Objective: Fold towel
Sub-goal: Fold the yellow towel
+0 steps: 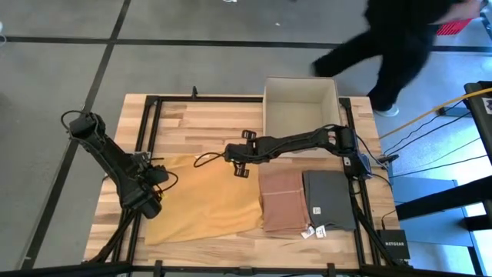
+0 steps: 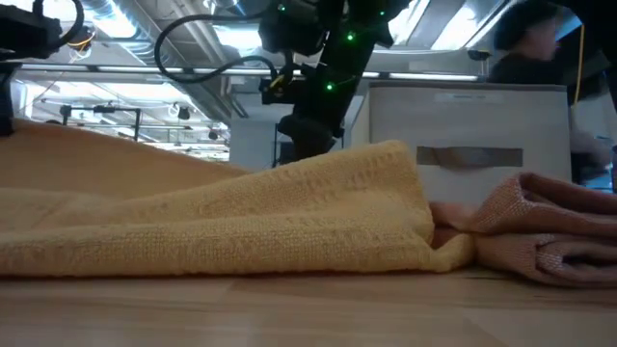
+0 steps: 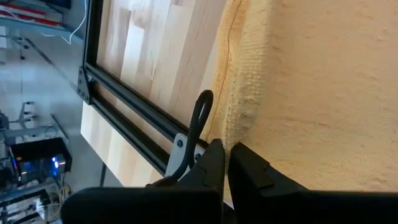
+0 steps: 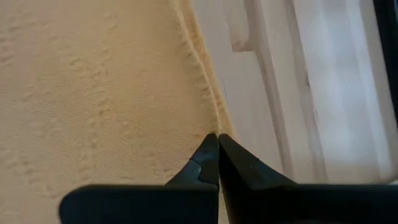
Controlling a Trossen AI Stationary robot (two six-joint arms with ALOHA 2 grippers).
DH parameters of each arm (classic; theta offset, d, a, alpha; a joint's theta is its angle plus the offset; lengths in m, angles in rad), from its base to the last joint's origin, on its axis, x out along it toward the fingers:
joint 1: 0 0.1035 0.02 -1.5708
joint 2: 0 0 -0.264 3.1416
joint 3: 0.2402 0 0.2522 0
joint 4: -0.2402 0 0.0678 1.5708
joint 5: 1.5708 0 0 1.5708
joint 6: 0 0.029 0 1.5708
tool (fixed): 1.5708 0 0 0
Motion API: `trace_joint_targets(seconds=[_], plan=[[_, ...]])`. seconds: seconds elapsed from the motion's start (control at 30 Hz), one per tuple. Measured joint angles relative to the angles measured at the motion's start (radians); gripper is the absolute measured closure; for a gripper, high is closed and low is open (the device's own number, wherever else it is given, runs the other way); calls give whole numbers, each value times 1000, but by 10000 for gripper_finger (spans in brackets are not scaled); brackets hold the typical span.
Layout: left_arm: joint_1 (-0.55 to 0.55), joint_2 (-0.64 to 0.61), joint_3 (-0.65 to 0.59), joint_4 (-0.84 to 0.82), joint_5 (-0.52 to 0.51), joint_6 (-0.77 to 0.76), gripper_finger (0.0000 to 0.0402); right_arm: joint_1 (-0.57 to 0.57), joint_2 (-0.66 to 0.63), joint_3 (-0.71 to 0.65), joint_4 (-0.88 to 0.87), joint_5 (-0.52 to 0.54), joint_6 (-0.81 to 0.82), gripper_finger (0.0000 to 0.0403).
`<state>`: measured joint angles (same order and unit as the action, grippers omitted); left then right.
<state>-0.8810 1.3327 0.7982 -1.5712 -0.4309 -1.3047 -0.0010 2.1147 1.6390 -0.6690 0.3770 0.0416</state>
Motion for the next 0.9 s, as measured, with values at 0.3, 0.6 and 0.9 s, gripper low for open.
trace_joint_targets(seconds=[0.3,0.6,0.9], plan=[[51,0,3,-1,25,6,310,0,0,10,14,69,5,307],[75,-1,88,81,78,34,225,30,-22,243,-302,-132,-20,182],[-74,9,54,769,52,134,232,266,-6,137,-101,-460,-38,165]])
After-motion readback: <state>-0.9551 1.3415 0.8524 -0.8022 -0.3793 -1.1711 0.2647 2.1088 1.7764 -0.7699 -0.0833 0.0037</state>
